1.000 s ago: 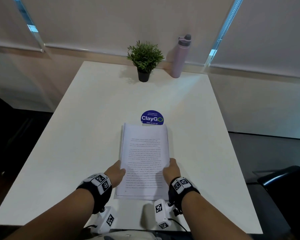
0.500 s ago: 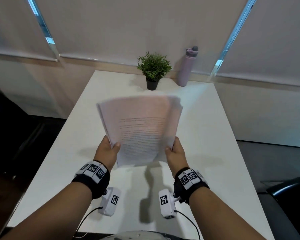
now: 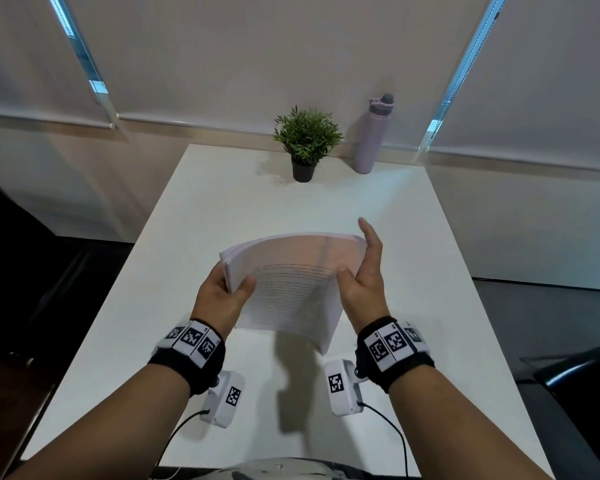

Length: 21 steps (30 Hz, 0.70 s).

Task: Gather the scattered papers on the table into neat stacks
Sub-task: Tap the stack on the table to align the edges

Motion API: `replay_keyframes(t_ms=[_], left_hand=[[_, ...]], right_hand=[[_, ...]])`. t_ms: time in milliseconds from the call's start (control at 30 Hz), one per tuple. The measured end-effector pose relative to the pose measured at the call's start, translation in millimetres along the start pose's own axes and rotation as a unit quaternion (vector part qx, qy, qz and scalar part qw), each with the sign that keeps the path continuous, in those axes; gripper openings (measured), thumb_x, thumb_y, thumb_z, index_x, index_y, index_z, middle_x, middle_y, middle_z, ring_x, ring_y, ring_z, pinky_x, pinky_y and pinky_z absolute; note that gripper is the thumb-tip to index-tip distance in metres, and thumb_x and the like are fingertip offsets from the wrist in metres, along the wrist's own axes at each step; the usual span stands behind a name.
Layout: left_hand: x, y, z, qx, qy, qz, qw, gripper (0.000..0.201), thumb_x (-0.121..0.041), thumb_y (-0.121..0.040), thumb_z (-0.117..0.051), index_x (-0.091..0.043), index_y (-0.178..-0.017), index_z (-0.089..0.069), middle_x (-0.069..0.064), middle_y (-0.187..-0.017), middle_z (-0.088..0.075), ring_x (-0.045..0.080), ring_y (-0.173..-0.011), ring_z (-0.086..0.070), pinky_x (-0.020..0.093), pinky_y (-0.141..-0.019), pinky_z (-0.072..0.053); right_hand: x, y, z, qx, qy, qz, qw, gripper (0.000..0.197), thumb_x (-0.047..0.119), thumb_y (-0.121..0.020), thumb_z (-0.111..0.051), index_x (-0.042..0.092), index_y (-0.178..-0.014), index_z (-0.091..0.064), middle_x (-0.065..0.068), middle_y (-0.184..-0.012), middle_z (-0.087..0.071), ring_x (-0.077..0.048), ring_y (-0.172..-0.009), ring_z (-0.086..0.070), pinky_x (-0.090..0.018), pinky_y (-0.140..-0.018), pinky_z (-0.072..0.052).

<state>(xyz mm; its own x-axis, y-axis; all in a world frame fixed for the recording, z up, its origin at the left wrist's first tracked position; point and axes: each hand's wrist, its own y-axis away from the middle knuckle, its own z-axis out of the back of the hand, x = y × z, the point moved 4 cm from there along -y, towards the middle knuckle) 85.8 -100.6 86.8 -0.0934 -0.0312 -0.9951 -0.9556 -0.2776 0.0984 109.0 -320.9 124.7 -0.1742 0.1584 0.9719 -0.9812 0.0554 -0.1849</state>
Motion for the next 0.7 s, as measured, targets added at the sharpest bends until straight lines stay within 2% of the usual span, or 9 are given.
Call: replay_keyframes(t_ms=[67,133,267,367,400,467,533,633,700], left_hand=[[-7,-1,0,-0.017,0.000,-0.009,1.000,0.013,-0.020,-0.087,-0.061,-0.026,-0.098,-0.060,-0.011,-0.089,-0.066,0.001,-0.082,-0.062,0.012,-0.066,-0.047],[-10,-1,-1,-0.027,0.009,-0.008,1.000,0.014,-0.023,-0.089,-0.058,-0.019,-0.102,-0.061,-0.009,-0.089,-0.066,0.004,-0.083,-0.061,0.019,-0.071,-0.046],[-9,0,-1,-0.026,0.012,-0.004,1.000,0.023,-0.023,-0.088,-0.059,-0.012,-0.108,-0.062,-0.009,-0.089,-0.067,0.001,-0.080,-0.062,0.016,-0.070,-0.045],[-9,0,0,-0.007,0.009,-0.005,1.000,0.014,-0.018,-0.083,-0.066,-0.025,-0.095,-0.064,-0.015,-0.078,-0.072,-0.008,-0.073,-0.066,0.008,-0.062,-0.049],[-9,0,0,-0.005,0.005,-0.006,1.000,0.017,-0.017,-0.081,-0.068,-0.029,-0.092,-0.063,-0.015,-0.078,-0.072,-0.009,-0.072,-0.066,0.005,-0.060,-0.048],[-10,-1,0,-0.007,-0.006,0.001,1.000,0.020,-0.017,-0.079,-0.071,-0.033,-0.089,-0.063,-0.014,-0.084,-0.070,-0.006,-0.074,-0.066,0.005,-0.058,-0.048],[-13,-1,0,-0.011,-0.012,0.008,1.000,0.019,-0.018,-0.079,-0.072,-0.032,-0.087,-0.062,-0.012,-0.087,-0.068,-0.001,-0.078,-0.063,0.007,-0.058,-0.047],[-14,-1,-2,-0.013,-0.018,0.019,1.000,0.015,-0.018,-0.080,-0.070,-0.030,-0.084,-0.061,-0.011,-0.084,-0.066,0.004,-0.078,-0.061,0.015,-0.061,-0.044],[-14,-1,-3,-0.014,-0.021,0.022,0.999,0.016,-0.017,-0.082,-0.068,-0.030,-0.081,-0.060,-0.010,-0.082,-0.065,0.004,-0.077,-0.061,0.016,-0.061,-0.043]], right_hand=[[11,-5,-1,0.000,0.039,0.076,0.996,0.082,-0.013,-0.083,-0.037,0.058,-0.125,-0.036,0.012,-0.126,-0.049,-0.015,-0.121,-0.051,-0.029,-0.110,-0.037],[13,-9,-5,-0.003,0.055,0.118,0.991,0.071,-0.014,-0.081,-0.035,0.042,-0.123,-0.047,0.004,-0.116,-0.051,-0.020,-0.111,-0.053,-0.035,-0.105,-0.041],[9,-10,-4,-0.011,0.113,0.178,0.977,0.059,-0.019,-0.077,-0.038,0.015,-0.123,-0.054,0.011,-0.107,-0.048,0.004,-0.103,-0.048,-0.013,-0.094,-0.037],[7,-3,-1,-0.015,0.144,0.191,0.971,0.057,-0.021,-0.078,-0.043,0.005,-0.126,-0.055,0.004,-0.108,-0.048,0.008,-0.106,-0.047,-0.008,-0.095,-0.036],[10,-1,0,-0.025,0.164,0.203,0.965,0.055,-0.018,-0.078,-0.046,0.005,-0.127,-0.056,0.000,-0.111,-0.049,0.006,-0.108,-0.047,-0.013,-0.097,-0.038],[18,0,-2,-0.058,0.261,0.238,0.934,0.052,-0.008,-0.078,-0.048,0.009,-0.125,-0.060,-0.004,-0.116,-0.056,-0.007,-0.112,-0.049,-0.036,-0.105,-0.039],[28,-1,-7,-0.068,0.405,0.252,0.876,0.051,0.000,-0.077,-0.048,0.016,-0.124,-0.060,-0.002,-0.122,-0.060,-0.017,-0.121,-0.045,-0.059,-0.110,-0.025],[36,-2,-24,-0.003,0.524,0.265,0.809,0.055,0.002,-0.079,-0.046,0.018,-0.131,-0.051,0.002,-0.124,-0.059,-0.023,-0.134,-0.037,-0.065,-0.112,0.001],[38,-1,-35,0.038,0.547,0.278,0.788,0.057,0.003,-0.079,-0.038,0.015,-0.134,-0.049,0.000,-0.119,-0.061,-0.025,-0.131,-0.045,-0.069,-0.111,0.000]])
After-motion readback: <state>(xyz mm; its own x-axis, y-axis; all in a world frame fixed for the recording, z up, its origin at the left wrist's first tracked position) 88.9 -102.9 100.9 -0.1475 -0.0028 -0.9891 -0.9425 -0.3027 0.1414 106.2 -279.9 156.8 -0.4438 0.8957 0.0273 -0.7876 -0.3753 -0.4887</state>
